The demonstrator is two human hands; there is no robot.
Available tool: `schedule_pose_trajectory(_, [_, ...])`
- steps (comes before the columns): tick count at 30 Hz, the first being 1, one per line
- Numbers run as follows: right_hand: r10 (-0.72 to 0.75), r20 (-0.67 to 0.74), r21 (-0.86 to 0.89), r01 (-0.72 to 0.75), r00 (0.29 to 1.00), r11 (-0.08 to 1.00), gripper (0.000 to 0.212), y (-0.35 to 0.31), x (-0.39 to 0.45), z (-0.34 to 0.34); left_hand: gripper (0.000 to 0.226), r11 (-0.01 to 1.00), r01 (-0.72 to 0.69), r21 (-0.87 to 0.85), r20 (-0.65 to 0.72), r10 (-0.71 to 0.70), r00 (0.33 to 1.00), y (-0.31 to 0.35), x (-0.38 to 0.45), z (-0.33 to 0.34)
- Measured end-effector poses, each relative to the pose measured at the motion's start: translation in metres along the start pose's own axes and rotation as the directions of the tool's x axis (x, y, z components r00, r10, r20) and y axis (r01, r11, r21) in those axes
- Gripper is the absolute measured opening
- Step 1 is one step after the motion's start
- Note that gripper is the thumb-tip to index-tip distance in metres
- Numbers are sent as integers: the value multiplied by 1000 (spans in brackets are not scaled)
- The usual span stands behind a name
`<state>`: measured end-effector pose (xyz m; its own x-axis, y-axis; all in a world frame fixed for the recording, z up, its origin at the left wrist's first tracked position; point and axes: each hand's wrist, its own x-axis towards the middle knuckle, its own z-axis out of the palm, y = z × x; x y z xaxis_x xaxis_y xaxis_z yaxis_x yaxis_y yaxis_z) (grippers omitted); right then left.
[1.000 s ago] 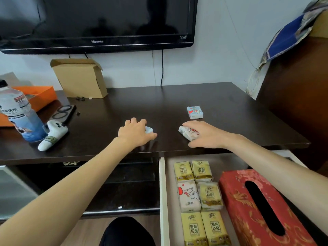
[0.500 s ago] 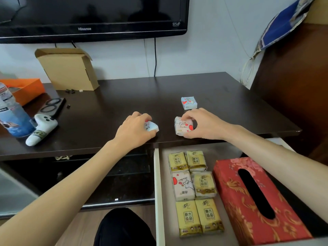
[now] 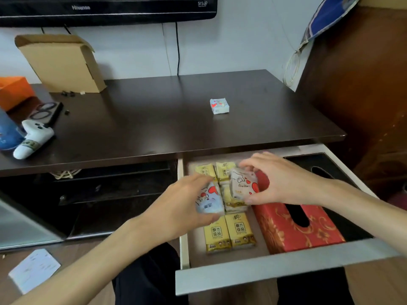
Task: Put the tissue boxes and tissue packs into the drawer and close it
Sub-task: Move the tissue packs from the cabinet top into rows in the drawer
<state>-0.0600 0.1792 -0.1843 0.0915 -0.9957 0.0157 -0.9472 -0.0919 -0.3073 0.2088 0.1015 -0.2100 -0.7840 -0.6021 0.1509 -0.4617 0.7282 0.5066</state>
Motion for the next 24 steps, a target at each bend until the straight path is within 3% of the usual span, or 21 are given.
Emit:
schedule_pose_trajectory(7, [-9, 126, -38, 13, 992, 999, 85, -5, -30, 17, 71, 993, -90, 73, 111, 81, 990, 4, -20, 36])
schedule_pose_trajectory(13, [-47, 196, -122, 72, 979, 990, 85, -14, -30, 32, 71, 960, -207, 191, 101, 190, 977, 8, -15, 46])
schedule_pose_trajectory(24, [-80, 197, -170, 115, 977, 979, 86, -9, -34, 49, 71, 941, -228, 251, 156, 193, 969, 6, -16, 54])
